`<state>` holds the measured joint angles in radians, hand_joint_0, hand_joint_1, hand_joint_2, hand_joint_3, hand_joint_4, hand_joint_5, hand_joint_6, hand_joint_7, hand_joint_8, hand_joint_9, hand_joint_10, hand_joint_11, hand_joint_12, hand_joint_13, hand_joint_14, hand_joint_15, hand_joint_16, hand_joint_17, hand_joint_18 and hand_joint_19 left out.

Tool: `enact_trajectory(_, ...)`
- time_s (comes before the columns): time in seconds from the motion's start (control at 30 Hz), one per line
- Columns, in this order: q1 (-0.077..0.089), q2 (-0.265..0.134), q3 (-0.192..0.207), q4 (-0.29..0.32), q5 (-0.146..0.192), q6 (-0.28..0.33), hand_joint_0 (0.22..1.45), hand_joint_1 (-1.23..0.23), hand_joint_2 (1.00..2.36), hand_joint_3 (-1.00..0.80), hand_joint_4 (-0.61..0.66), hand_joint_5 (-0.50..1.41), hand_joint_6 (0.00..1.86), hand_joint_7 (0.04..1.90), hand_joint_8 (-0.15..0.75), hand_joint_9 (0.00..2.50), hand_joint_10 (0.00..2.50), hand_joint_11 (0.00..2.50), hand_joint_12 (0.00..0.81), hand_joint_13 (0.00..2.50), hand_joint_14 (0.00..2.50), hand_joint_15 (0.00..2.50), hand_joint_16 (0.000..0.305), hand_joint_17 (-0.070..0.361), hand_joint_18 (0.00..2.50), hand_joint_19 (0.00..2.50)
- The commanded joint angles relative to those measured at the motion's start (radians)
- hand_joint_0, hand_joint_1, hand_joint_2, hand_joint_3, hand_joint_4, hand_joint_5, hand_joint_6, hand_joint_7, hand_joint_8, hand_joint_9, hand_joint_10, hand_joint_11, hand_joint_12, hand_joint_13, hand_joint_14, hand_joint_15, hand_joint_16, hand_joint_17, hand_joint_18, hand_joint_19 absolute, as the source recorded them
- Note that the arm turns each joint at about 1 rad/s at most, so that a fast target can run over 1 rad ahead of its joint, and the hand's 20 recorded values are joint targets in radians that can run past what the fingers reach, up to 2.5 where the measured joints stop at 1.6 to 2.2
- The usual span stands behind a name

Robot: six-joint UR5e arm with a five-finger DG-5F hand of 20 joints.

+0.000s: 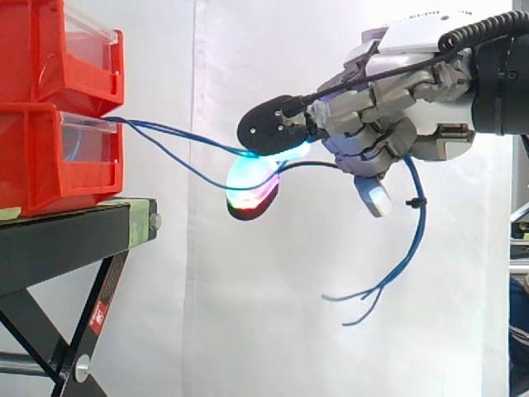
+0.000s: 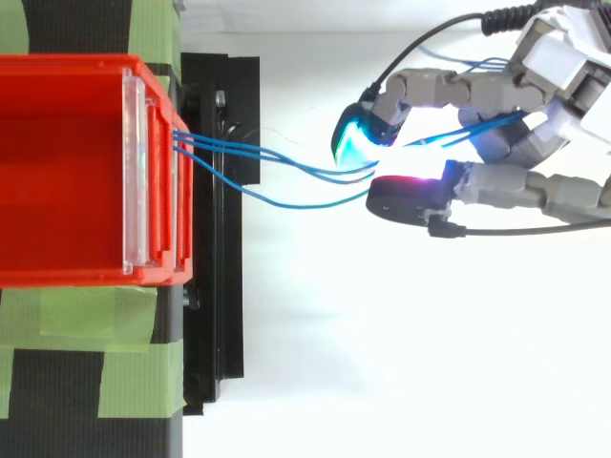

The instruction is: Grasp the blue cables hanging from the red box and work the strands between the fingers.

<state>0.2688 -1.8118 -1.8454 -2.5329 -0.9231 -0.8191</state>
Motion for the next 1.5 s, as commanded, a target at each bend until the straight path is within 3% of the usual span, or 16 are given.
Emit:
enact_trajectory(0.0,-0.002,0.0,0.0,-0.003,-0.006,0.0,1.03,-0.75,1.01,-0.12,0.36,0.54,0.02,0.96,0.532,1.78,2.5,2.5,0.684,1.96,2.5,1.71,0.243,0.182,2.5,0.6)
enact_trajectory(0.03,-0.002,0.0,0.0,-0.004,-0.008,0.0,1.17,-0.7,1.01,0.07,0.34,0.6,0.02,0.97,0.532,1.78,2.5,2.5,0.684,1.96,2.5,1.71,0.243,0.182,2.5,0.6)
enact_trajectory(0.07,-0.003,0.0,0.0,-0.004,-0.01,0.0,1.24,-0.7,1.01,0.14,0.31,0.64,0.02,0.99,0.532,1.78,2.5,2.5,0.684,1.96,2.5,1.71,0.243,0.182,2.5,0.6)
enact_trajectory(0.17,-0.008,0.0,0.0,-0.007,-0.016,0.0,1.29,-0.72,1.01,0.27,0.29,0.72,0.02,1.06,0.532,1.78,2.5,2.5,0.684,1.96,2.5,1.71,0.243,0.182,2.5,0.6)
enact_trajectory(0.2,-0.008,0.0,0.0,-0.009,-0.019,0.0,1.15,-0.72,1.22,0.18,0.32,0.73,0.02,1.07,0.532,1.78,2.5,2.5,0.684,1.96,2.5,1.71,0.243,0.182,2.5,0.6)
enact_trajectory(0.23,-0.01,0.0,0.0,-0.009,-0.02,0.0,0.9,-0.67,1.58,-0.03,0.37,0.73,0.02,1.07,0.532,1.78,2.5,2.5,0.684,1.96,2.5,1.71,0.243,0.182,2.5,0.6)
enact_trajectory(0.3,-0.013,-0.001,0.0,-0.014,-0.026,0.0,0.73,-0.64,1.76,-0.16,0.44,0.7,0.02,1.05,0.532,1.78,2.5,2.5,0.684,1.96,2.5,1.71,0.243,0.182,2.5,0.6)
enact_trajectory(0.37,-0.016,0.0,0.0,-0.015,-0.029,-0.003,0.63,-0.64,1.68,-0.29,0.48,0.65,0.02,1.04,0.532,1.78,2.5,2.5,0.684,1.96,2.5,1.71,0.243,0.182,2.5,0.6)
enact_trajectory(0.4,-0.016,0.0,0.0,-0.015,-0.029,-0.006,0.71,-0.66,1.23,-0.22,0.48,0.64,0.02,1.05,0.532,1.78,2.5,2.5,0.684,1.96,2.5,1.71,0.243,0.182,2.5,0.6)
enact_trajectory(0.43,-0.017,0.0,0.0,-0.015,-0.031,-0.009,0.78,-0.67,1.0,-0.19,0.44,0.63,0.02,1.07,0.532,1.78,2.5,2.5,0.684,1.96,2.5,1.71,0.243,0.182,2.5,0.6)
enact_trajectory(0.53,-0.016,-0.001,0.0,-0.015,-0.029,-0.015,0.76,-0.66,1.01,-0.39,0.42,0.63,0.02,1.14,0.532,1.78,2.5,2.5,0.684,1.96,2.5,1.71,0.243,0.182,2.5,0.6)
enact_trajectory(0.9,-0.017,0.0,0.0,0.016,0.024,0.061,0.74,-0.63,1.01,-0.64,0.34,0.64,0.02,1.26,0.532,1.78,2.5,2.5,0.684,1.96,2.5,1.71,0.243,0.182,2.5,0.6)
enact_trajectory(1.07,-0.017,0.0,0.0,0.031,0.125,0.117,0.68,-0.6,1.01,-0.86,0.32,0.6,0.02,1.29,0.532,1.78,2.5,2.5,0.684,1.96,2.5,1.71,0.243,0.182,2.5,0.6)
enact_trajectory(1.17,-0.019,0.0,0.0,0.045,0.156,0.133,0.68,-0.6,1.0,-0.88,0.32,0.59,0.02,1.29,0.532,1.78,2.5,2.5,0.684,1.96,2.5,1.71,0.243,0.182,2.5,0.6)
enact_trajectory(1.47,-0.019,0.0,0.0,0.098,0.164,0.146,0.73,-0.63,1.01,-0.79,0.31,0.57,0.02,1.33,0.532,1.78,2.5,2.5,0.684,1.96,2.5,1.71,0.243,0.182,2.5,0.6)
